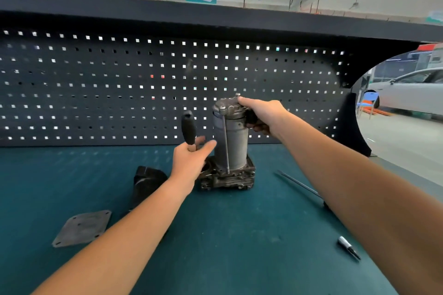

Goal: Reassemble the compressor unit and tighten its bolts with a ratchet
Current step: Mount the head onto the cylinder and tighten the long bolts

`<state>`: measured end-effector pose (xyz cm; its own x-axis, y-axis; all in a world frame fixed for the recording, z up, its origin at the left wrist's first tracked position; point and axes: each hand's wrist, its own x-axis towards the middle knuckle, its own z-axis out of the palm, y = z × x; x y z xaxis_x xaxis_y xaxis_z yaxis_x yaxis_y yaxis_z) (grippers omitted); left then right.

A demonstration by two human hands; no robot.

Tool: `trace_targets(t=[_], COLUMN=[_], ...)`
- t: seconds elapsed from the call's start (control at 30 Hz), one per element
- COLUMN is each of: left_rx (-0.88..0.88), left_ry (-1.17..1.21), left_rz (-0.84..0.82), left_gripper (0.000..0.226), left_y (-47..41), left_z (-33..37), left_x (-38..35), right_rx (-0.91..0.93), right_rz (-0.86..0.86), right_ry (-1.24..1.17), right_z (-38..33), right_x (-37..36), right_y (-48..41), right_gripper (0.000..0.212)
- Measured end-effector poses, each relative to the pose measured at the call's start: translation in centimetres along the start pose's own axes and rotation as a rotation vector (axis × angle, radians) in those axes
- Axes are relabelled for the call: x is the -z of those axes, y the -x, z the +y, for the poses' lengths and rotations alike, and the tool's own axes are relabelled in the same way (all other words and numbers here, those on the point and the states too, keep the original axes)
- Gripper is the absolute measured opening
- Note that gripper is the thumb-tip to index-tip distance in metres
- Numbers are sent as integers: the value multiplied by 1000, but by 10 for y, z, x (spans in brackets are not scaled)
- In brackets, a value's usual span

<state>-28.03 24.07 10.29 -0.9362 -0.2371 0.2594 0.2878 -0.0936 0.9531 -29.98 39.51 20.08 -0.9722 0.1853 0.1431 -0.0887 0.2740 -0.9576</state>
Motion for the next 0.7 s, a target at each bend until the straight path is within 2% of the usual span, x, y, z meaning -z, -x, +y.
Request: trace_targets(t=[0.1,0.17,0.27,0.33,0.43,0.57,0.7], left_rx=[-55,-113,-197,-207,-167,-107,-130], left_ry=[-1,-82,-212,-239,-227,-168,-246], left_rz=[-61,-58,22,43,36,-18,-3], left_gripper=[18,18,14,13,21,17,17], left_y=[2,3,2,0,-3,-4,-6], left_z=[5,7,9,9,8,4,-6], left_x=[-9,-18,-27,-29,-22,-17,-14], right_rx=[17,30,-7,-49,-122,-107,-58], right_rz=[39,58,-27,-110,-194,-208,-142], right_ry=[-4,17,-33,-88,-177,-310,-239], right_z=[11,17,21,21,25,24,24], right_x=[-1,0,0,-2,-6,-6,-6], right_y=[3,2,0,1,-1,-1,-9], right_gripper=[42,49,77,83,74,38,60])
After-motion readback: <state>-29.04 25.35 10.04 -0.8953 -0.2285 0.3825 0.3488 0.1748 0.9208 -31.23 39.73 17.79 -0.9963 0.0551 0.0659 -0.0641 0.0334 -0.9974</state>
